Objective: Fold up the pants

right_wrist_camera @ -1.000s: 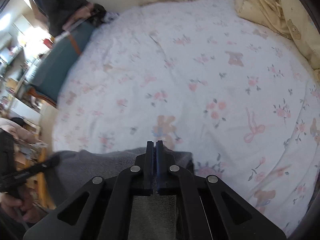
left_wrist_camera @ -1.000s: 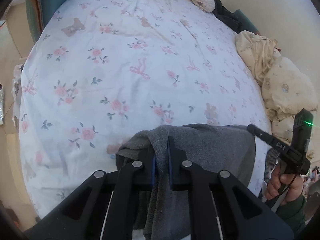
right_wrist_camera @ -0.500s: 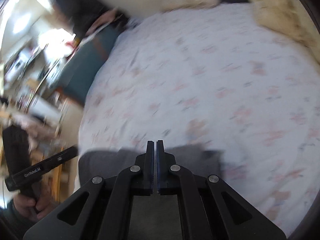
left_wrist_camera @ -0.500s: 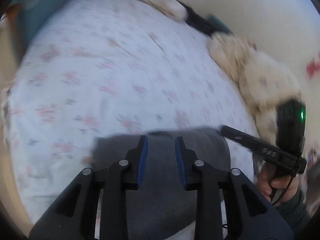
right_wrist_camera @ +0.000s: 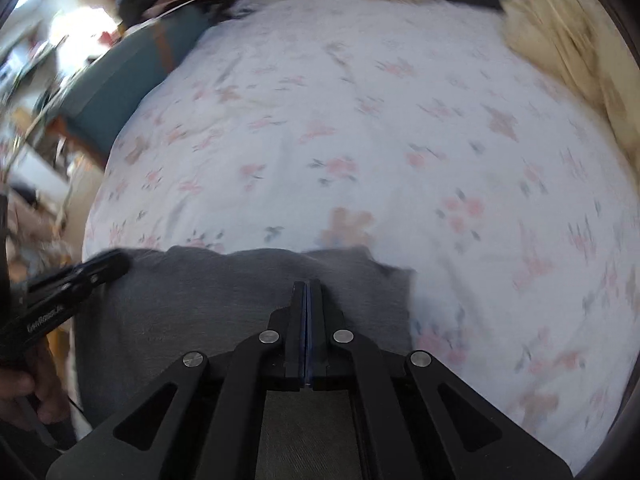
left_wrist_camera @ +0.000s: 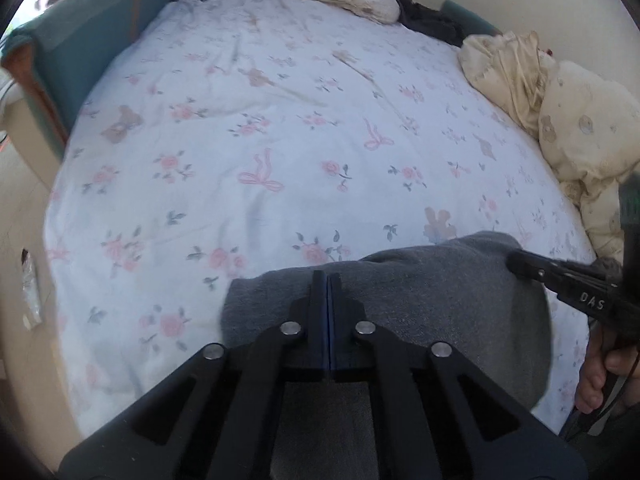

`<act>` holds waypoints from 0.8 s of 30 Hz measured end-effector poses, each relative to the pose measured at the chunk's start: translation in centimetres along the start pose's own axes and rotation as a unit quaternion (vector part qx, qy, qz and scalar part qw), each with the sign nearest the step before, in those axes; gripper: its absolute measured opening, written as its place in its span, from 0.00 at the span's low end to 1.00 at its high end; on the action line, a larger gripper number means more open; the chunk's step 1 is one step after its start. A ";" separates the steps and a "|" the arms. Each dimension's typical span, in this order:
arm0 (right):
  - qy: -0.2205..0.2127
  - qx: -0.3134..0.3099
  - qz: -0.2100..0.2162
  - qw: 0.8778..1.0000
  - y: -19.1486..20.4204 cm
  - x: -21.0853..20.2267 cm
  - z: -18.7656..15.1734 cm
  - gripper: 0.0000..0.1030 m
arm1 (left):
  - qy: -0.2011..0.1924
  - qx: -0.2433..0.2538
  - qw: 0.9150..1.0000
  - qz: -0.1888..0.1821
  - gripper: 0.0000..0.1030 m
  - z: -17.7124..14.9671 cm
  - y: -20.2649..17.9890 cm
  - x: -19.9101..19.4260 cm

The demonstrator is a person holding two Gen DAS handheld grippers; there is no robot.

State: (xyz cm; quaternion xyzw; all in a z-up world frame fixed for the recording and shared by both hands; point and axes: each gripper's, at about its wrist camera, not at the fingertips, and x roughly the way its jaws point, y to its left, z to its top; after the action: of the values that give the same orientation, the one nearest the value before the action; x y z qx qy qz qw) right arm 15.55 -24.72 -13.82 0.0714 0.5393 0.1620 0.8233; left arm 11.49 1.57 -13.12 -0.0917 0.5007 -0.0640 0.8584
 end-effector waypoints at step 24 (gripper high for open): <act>0.021 0.134 0.077 0.988 -7.0 -0.8 -2.8 0.96 | 0.089 -0.134 0.987 -0.004 0.99 -4.2 5.5 1.9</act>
State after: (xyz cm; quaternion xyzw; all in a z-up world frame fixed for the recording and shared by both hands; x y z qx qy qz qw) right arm 14.08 -31.66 -16.33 0.2195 0.5663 0.1527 0.7796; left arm 8.90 6.19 -17.99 -0.2013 0.5784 -0.0074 0.7905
